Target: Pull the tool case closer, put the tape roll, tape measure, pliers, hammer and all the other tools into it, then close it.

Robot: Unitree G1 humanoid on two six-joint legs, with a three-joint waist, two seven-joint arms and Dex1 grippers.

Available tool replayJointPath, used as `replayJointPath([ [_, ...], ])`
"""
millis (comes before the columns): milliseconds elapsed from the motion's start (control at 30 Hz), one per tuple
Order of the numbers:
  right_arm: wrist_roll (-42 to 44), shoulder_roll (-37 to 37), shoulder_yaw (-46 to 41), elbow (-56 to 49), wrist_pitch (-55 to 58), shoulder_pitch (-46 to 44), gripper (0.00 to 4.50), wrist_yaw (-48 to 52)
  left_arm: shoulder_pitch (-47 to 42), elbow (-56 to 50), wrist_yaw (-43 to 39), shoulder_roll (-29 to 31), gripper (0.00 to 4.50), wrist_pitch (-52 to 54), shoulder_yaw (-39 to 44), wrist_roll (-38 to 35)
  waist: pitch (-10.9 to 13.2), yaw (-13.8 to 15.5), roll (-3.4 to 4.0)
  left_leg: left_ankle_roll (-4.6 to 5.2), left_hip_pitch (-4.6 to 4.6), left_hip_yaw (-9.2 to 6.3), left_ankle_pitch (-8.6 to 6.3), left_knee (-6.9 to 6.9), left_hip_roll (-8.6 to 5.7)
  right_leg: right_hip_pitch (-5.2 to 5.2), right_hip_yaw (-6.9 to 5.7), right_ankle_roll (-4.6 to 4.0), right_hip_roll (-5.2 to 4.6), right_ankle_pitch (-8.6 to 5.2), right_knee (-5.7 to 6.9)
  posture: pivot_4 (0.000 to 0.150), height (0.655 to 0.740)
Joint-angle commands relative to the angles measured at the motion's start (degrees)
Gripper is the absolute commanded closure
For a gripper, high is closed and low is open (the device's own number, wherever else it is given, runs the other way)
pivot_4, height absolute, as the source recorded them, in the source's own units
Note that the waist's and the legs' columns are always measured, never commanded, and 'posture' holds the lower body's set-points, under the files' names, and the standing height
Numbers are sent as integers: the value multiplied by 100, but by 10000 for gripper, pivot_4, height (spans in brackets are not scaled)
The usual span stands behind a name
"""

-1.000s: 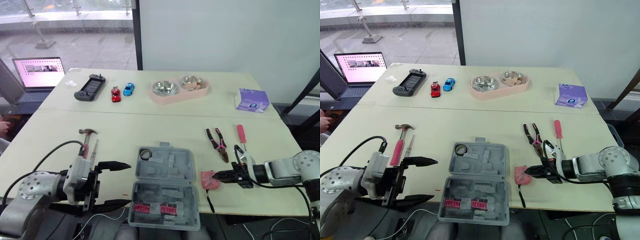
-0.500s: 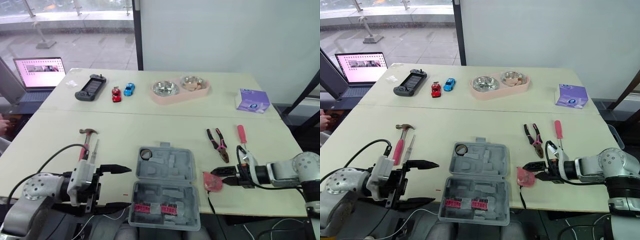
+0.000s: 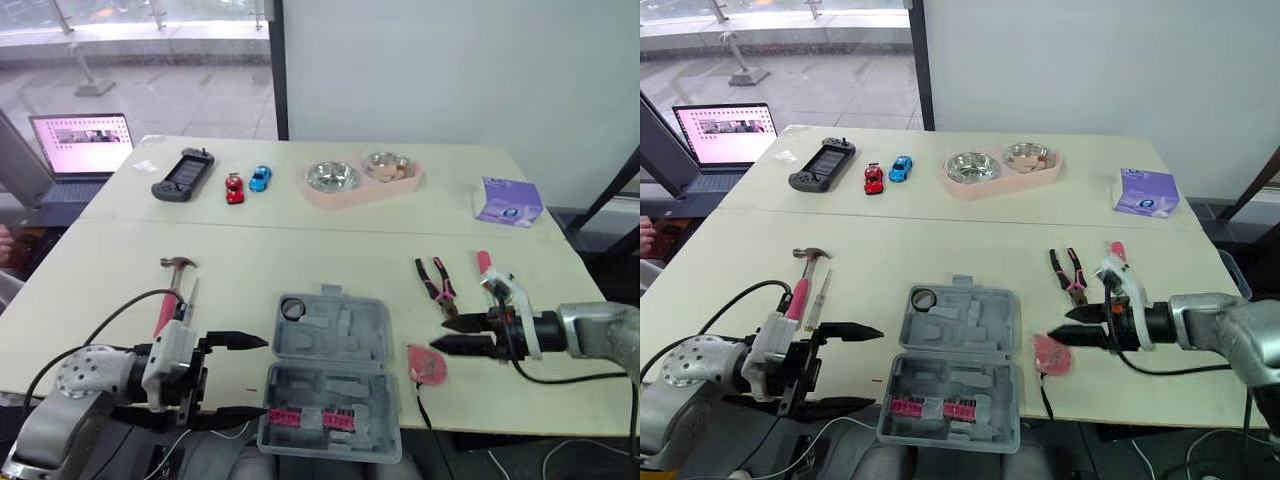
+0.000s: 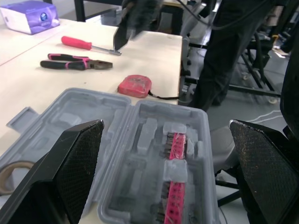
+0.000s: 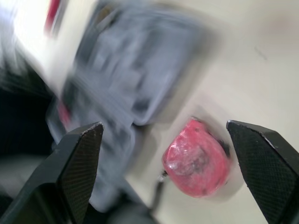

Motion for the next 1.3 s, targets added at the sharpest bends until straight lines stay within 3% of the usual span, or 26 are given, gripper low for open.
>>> replayJointPath([
  [33, -1674, 144, 503, 637, -2933, 103, 605, 579, 21, -46, -1, 55, 0, -94, 71, 3, 1, -22, 2, -3, 0, 3, 1, 2, -1, 0, 0, 0, -2, 0, -2, 1500, 7400],
  [167, -2279, 628, 687, 1611, -4302, -246, 605, 685, 37, -60, 16, 70, 0, -101, 73, 12, 2, -83, 4, -10, 5, 6, 7, 2, 0, -3, 1, -9, -3, 6, 5, 1500, 7400],
  [433, -2940, 1152, 899, 2838, -5226, -599, 605, 719, 105, -154, 113, 114, 0, -80, 106, 16, 3, -135, 6, -9, 7, 4, 7, -2, 0, 0, 1, -24, -2, 16, 12, 1500, 7400],
  [1300, -2772, 1726, 882, 2848, -4249, -612, 605, 793, 188, -268, 270, 222, 0, -73, 51, 7, 0, -170, 2, -9, 31, 3, 8, -2, 0, 26, 2, -21, -1, 14, 14, 1500, 7400],
])
